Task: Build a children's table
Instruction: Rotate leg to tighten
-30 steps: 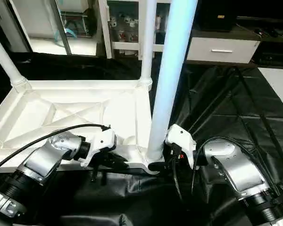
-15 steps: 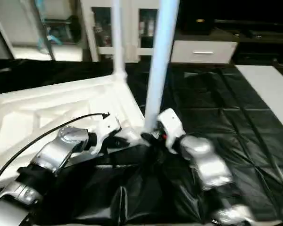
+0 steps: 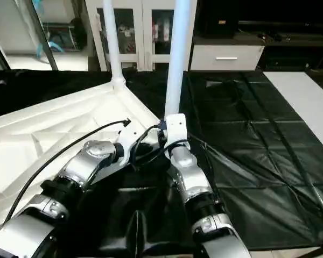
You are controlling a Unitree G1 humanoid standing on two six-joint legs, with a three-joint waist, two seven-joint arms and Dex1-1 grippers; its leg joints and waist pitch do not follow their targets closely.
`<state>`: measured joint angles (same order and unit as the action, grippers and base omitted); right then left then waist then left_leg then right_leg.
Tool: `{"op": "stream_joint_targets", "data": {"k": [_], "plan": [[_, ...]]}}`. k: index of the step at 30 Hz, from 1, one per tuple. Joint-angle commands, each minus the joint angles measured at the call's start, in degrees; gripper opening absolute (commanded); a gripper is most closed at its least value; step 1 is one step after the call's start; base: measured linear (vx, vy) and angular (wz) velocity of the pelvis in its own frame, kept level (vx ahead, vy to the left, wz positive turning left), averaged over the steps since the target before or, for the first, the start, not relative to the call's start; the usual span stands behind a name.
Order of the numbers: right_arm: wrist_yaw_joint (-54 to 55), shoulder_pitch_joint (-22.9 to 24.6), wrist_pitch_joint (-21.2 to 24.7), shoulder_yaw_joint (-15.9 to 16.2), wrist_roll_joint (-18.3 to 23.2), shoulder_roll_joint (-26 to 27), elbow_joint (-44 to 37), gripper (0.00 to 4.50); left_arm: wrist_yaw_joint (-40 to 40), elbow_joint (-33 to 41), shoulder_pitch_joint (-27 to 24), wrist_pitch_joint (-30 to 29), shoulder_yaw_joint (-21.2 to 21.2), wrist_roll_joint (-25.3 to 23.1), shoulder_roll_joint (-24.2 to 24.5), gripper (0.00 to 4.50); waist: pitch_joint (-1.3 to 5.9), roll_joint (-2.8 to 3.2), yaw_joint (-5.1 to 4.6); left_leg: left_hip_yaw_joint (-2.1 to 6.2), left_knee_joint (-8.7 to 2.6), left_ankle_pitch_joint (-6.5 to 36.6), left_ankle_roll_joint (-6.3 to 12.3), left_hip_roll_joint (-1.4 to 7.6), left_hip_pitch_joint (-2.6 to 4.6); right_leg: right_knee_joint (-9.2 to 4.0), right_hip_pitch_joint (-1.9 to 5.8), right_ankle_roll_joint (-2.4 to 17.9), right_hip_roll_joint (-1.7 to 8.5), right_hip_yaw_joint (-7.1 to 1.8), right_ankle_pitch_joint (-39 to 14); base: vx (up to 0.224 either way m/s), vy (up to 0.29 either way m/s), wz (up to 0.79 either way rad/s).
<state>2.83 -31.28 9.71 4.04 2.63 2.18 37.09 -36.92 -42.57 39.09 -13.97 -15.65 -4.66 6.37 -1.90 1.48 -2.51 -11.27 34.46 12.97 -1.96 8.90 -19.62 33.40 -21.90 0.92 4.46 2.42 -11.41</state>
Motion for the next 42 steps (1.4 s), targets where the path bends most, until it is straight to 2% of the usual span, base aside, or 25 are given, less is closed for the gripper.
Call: {"op": "stream_joint_targets", "data": {"k": [1,3,4,5,6,9,10,11,12,13,14,15,16,17,18,19,20,22,24,26,31,36,37,40,42], "plan": [[-3.8,1.21,-2.22,-0.05,0.99,-0.63,-1.92,3.14,-0.52,-3.62,-2.67,1.25,0.11,0.01,0.03,0.0,1.98,-0.41,0.37,2.4,-5.42,18.73,1.08,3.92,-0.12,-4.77,1.09,11.06,4.5,-2.58,-18.62,0.0,0.0,0.0],[-4.8,2.25,-2.34,-0.14,1.75,-1.84,-4.27,3.28,-2.25,-2.96,-3.3,1.29,-0.13,0.56,0.34,0.0,2.02,-0.28,0.66,2.29,-5.42,17.62,1.34,4.05,-0.07,-4.87,1.05,10.88,4.45,-2.61,-18.35,0.0,0.0,0.0],[-6.75,3.14,-1.53,-0.11,2.5,-3.17,-6.46,3.34,-3.59,-2.1,-3.91,1.33,-0.84,0.44,0.9,0.0,2.12,-0.47,0.98,2.16,-5.32,16.62,1.79,4.05,0.0,-4.72,1.14,11.2,4.38,-2.66,-17.2,0.0,0.0,0.0],[-7.2,3.32,-1.35,-0.12,2.68,-3.45,-6.93,3.34,-3.89,-1.93,-4.04,1.36,-1.0,0.39,1.03,0.0,2.1,-0.55,1.21,2.13,-5.32,15.27,2.54,4.12,-0.37,-4.59,1.41,11.34,4.51,-2.73,-16.42,0.0,0.0,0.0],[-7.2,3.32,-1.35,-0.12,2.68,-3.45,-6.93,3.54,-3.89,-1.93,-4.04,1.36,-1.0,0.39,1.03,0.0,2.14,-0.5,1.35,2.11,-5.32,14.65,2.74,4.13,-0.38,-4.59,1.41,11.34,4.54,-2.68,-16.58,0.0,0.0,0.0],[-17.26,6.46,4.11,1.55,5.51,-8.7,-15.42,3.75,-8.4,0.64,-5.87,0.7,-2.8,0.36,2.79,0.0,2.21,-0.21,1.97,2.0,-5.2,12.58,4.03,4.26,-0.31,-4.38,1.53,11.73,4.36,-2.67,-14.83,0.0,0.0,0.0],[-17.26,6.46,4.11,1.55,5.51,-8.7,-15.42,3.84,-8.4,0.64,-5.87,0.7,-2.8,0.36,2.79,0.0,2.28,-0.35,2.11,1.91,-5.13,11.32,4.31,4.32,-0.51,-4.25,1.64,11.92,4.43,-2.69,-13.49,0.0,0.0,0.0],[-23.73,8.23,6.58,3.04,6.1,-12.62,-20.01,4.1,-11.64,2.34,-6.98,0.71,-4.18,0.25,3.89,0.0,2.25,-0.33,2.3,1.94,-5.12,10.53,4.84,4.24,-0.64,-4.16,1.94,12.06,4.26,-2.51,-12.56,0.0,0.0,0.0],[-24.57,8.44,6.81,3.18,6.25,-13.15,-20.56,4.1,-12.21,2.64,-7.14,0.68,-4.4,0.29,4.06,0.0,2.4,-0.29,2.48,1.9,-5.02,10.12,5.0,4.37,-0.54,-4.06,1.9,12.16,4.41,-2.58,-11.96,0.0,0.0,0.0],[-32.93,10.54,8.13,4.95,7.38,-18.99,-25.59,4.1,-18.05,5.68,-8.73,1.11,-6.68,0.58,5.83,0.0,2.35,-0.27,2.61,1.85,-5.0,9.66,5.41,4.32,-0.58,-4.05,2.03,12.54,4.41,-2.56,-11.28,0.0,0.0,0.0],[-36.42,11.4,8.33,5.82,7.74,-21.62,-27.55,4.1,-20.52,6.99,-9.37,1.5,-7.67,0.67,6.62,0.0,2.51,-0.24,3.26,1.88,-4.83,8.36,6.04,4.68,-0.58,-3.75,2.27,12.5,4.54,-2.68,-9.19,0.0,0.0,0.0],[-40.36,12.35,8.46,6.95,8.01,-24.86,-29.52,4.1,-23.26,8.64,-10.07,1.33,-8.81,0.96,7.6,0.0,2.51,-0.16,3.24,1.83,-4.83,7.81,6.25,4.69,-0.52,-3.6,2.0,12.99,4.51,-2.72,-8.09,0.0,0.0,0.0],[-41.45,12.62,8.53,7.26,8.07,-25.82,-30.03,4.1,-24.02,9.06,-10.22,1.03,-9.04,1.07,7.82,0.0,2.5,0.15,3.29,1.84,-4.88,7.66,6.38,4.64,-0.48,-3.53,2.03,13.51,4.43,-2.61,-7.4,0.0,0.0,0.0],[-42.93,13.02,8.8,7.64,8.27,-27.14,-30.85,4.1,-25.1,9.83,-10.5,0.57,-9.39,1.26,8.2,0.0,2.4,-0.01,3.62,1.67,-4.86,8.1,6.38,4.7,-0.45,-3.56,1.99,14.19,4.54,-2.6,-7.39,0.0,0.0,0.0],[-45.59,13.74,9.22,8.07,8.95,-29.27,-32.16,4.1,-27.34,11.09,-10.96,1.44,-10.23,1.56,9.03,0.0,2.29,0.07,3.65,1.72,-4.97,8.63,6.21,4.68,-0.49,-3.68,1.95,14.18,4.53,-2.56,-8.52,0.0,0.0,0.0],[-46.65,14.01,9.26,8.21,9.17,-30.12,-32.58,4.1,-28.21,11.61,-11.12,1.56,-10.55,1.74,9.34,0.0,2.32,0.07,3.74,1.71,-5.02,9.43,5.53,4.81,-0.29,-3.78,1.86,13.98,4.51,-2.56,-10.02,0.0,0.0,0.0],[-50.94,15.12,9.8,8.68,10.12,-33.51,-34.34,4.1,-31.75,13.99,-11.81,1.88,-11.86,2.47,10.72,0.0,2.21,0.16,4.18,1.73,-5.18,10.58,4.96,4.98,0.02,-3.99,1.79,13.57,4.38,-2.58,-11.26,0.0,0.0,0.0],[-54.99,16.1,10.44,9.11,10.79,-36.5,-35.61,4.1,-35.18,16.85,-12.31,0.63,-13.27,3.35,12.21,0.0,2.39,0.28,4.63,1.74,-5.2,9.82,4.57,5.22,0.33,-3.7,1.78,13.76,4.5,-2.69,-9.4,0.0,0.0,0.0],[-58.11,16.81,10.87,9.84,11.24,-38.54,-36.69,4.1,-37.31,19.18,-12.48,-1.18,-14.28,3.97,13.27,0.0,2.45,0.24,4.4,1.71,-5.09,7.6,5.09,4.99,-0.17,-2.98,2.03,15.23,4.28,-2.48,-3.9,0.0,0.0,0.0],[-60.89,17.42,11.97,10.56,11.99,-40.43,-38.48,4.1,-38.27,20.71,-12.71,-1.87,-14.53,3.88,13.84,0.0,2.45,-0.04,4.55,1.64,-4.92,7.74,5.4,4.96,-0.08,-3.15,2.22,15.41,4.56,-2.55,-4.63,0.0,0.0,0.0],[-64.61,17.4,13.24,12.35,12.22,-42.12,-39.73,4.1,-38.73,21.31,-12.72,-2.05,-14.24,3.25,14.1,0.0,2.37,-0.01,4.69,1.7,-4.93,8.07,5.17,4.96,-0.12,-3.36,2.14,15.06,4.57,-2.5,-7.42,0.0,0.0,0.0],[-65.71,17.0,13.64,12.68,12.29,-41.98,-39.55,4.1,-38.79,22.58,-12.94,-3.09,-14.56,3.68,14.77,0.0,2.59,-0.2,4.64,1.7,-4.71,6.54,5.27,4.9,-0.14,-3.09,2.25,15.2,4.57,-2.51,-5.75,0.0,0.0,0.0],[-65.79,16.93,13.71,12.67,12.26,-41.89,-39.49,3.95,-38.81,22.72,-13.0,-3.25,-14.54,3.68,14.83,0.0,2.61,-0.23,4.66,1.7,-4.66,5.72,5.64,4.89,-0.2,-2.94,2.29,15.4,4.57,-2.5,-4.65,0.0,0.0,0.0],[-66.01,16.69,14.05,12.72,12.28,-41.76,-39.38,3.95,-38.77,22.92,-13.29,-3.37,-14.25,3.37,14.84,0.0,2.65,-0.2,4.66,1.66,-4.55,5.07,6.16,4.86,-0.16,-2.89,2.27,15.66,4.53,-2.44,-4.06,0.0,0.0,0.0],[-66.19,16.66,14.13,12.79,12.37,-41.76,-39.32,3.62,-38.68,22.9,-13.4,-3.28,-14.21,3.23,14.84,0.0,2.64,-0.33,4.67,1.63,-4.49,5.09,6.34,4.82,-0.19,-2.92,2.31,15.69,4.52,-2.41,-4.43,0.0,0.0,0.0]]}}
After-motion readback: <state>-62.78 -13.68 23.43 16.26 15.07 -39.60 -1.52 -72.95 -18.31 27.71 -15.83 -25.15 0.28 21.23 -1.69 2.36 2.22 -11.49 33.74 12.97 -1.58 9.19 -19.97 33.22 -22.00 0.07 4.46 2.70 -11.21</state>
